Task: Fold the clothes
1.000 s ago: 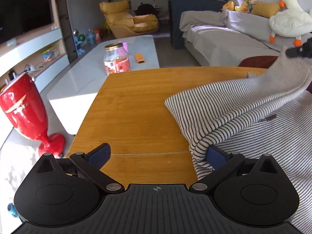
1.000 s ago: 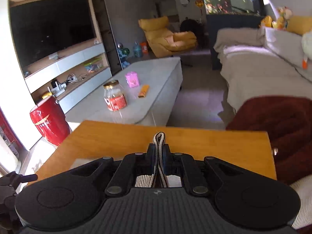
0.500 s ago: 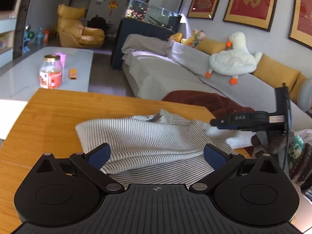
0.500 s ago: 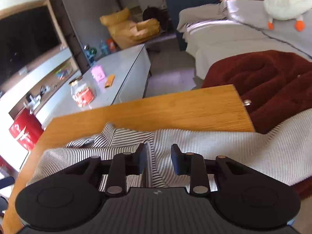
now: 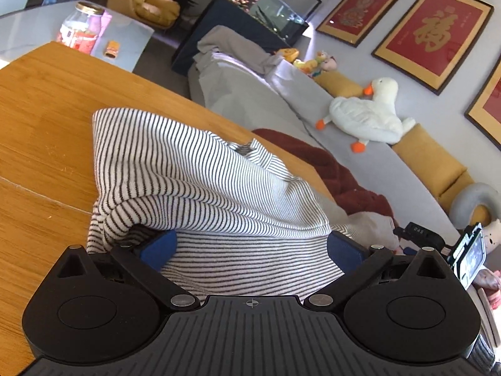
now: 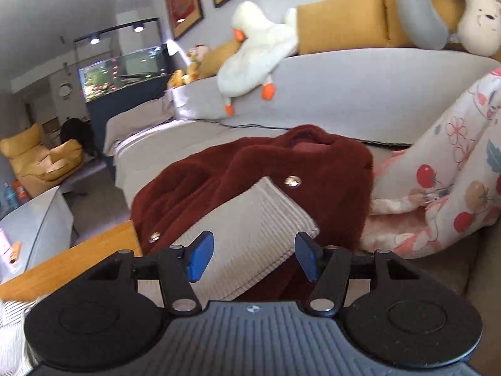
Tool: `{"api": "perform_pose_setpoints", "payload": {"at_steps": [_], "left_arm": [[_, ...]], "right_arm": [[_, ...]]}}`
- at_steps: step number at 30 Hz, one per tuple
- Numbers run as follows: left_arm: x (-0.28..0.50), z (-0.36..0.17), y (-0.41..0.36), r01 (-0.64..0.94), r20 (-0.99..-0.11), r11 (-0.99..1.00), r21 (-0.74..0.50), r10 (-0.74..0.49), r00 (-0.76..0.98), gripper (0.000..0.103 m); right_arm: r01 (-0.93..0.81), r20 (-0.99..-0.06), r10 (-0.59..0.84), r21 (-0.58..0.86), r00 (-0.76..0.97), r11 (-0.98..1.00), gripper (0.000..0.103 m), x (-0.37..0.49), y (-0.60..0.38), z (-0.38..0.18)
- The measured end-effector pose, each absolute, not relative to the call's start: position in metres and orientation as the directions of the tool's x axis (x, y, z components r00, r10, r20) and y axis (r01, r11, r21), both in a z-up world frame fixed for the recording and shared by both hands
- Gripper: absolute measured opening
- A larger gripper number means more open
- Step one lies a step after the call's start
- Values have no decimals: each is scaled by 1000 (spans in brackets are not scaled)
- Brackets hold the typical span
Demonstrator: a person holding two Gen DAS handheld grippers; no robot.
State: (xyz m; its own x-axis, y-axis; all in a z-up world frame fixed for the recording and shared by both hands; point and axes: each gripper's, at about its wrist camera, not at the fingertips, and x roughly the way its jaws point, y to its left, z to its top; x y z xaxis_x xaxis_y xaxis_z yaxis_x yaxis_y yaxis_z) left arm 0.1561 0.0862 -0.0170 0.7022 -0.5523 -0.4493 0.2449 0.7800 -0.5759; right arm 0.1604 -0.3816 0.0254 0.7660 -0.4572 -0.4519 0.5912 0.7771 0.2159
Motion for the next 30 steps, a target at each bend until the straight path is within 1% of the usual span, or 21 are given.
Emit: {"api": "perform_pose_setpoints", "payload": {"at_steps": [2, 4, 7, 10, 11, 12, 13, 14, 16, 19, 22, 24, 26, 28, 30], "left_arm": [[154, -16, 82, 246, -461, 798, -550, -536, 708, 103], [153, -15, 78, 249, -471, 813, -526, -522, 711, 103], [153, -14, 78, 249, -470, 814, -526, -522, 712, 103], [153, -14, 80, 247, -466, 808, -535, -526, 712, 103], [153, -14, 79, 248, -468, 810, -531, -524, 712, 103], [153, -14, 78, 248, -470, 813, -527, -522, 712, 103], [153, -14, 77, 249, -473, 816, -522, -520, 711, 103], [153, -14, 76, 250, -477, 819, -516, -517, 711, 103], [154, -13, 74, 252, -484, 825, -505, -513, 709, 103], [154, -12, 73, 256, -494, 833, -490, -507, 706, 103], [155, -10, 75, 253, -499, 830, -498, -512, 699, 103], [155, -8, 79, 240, -508, 829, -505, -510, 694, 103], [151, -2, 82, 225, -521, 841, -493, -492, 697, 103], [145, 6, 86, 214, -531, 866, -452, -455, 715, 103], [138, 13, 93, 215, -527, 872, -440, -444, 725, 103]], "right_arm": [[634, -463, -485, 248, 742, 733, 58, 168, -395, 19], [655, -458, -513, 233, 726, 719, 58, 177, -401, 14], [651, -489, -488, 246, 723, 718, 60, 191, -417, 5], [645, -544, -451, 237, 708, 727, 62, 206, -425, -1], [629, -544, -438, 230, 716, 743, 56, 207, -425, -1], [607, -543, -420, 222, 727, 763, 32, 209, -425, 1], [565, -532, -391, 211, 751, 798, 17, 208, -421, 6], [522, -509, -367, 201, 778, 829, 15, 206, -414, 15], [447, -455, -330, 176, 827, 877, 14, 201, -399, 35], [327, -365, -237, 208, 900, 922, 14, 189, -376, 79], [170, -273, -100, 248, 957, 954, 14, 181, -350, 127], [43, -208, 9, 245, 978, 969, 14, 178, -326, 158], [-77, -178, 123, 244, 976, 967, 14, 179, -301, 178], [-194, -164, 238, 248, 957, 949, 14, 183, -275, 194], [-287, -181, 340, 266, 923, 920, 14, 192, -249, 199]]}}
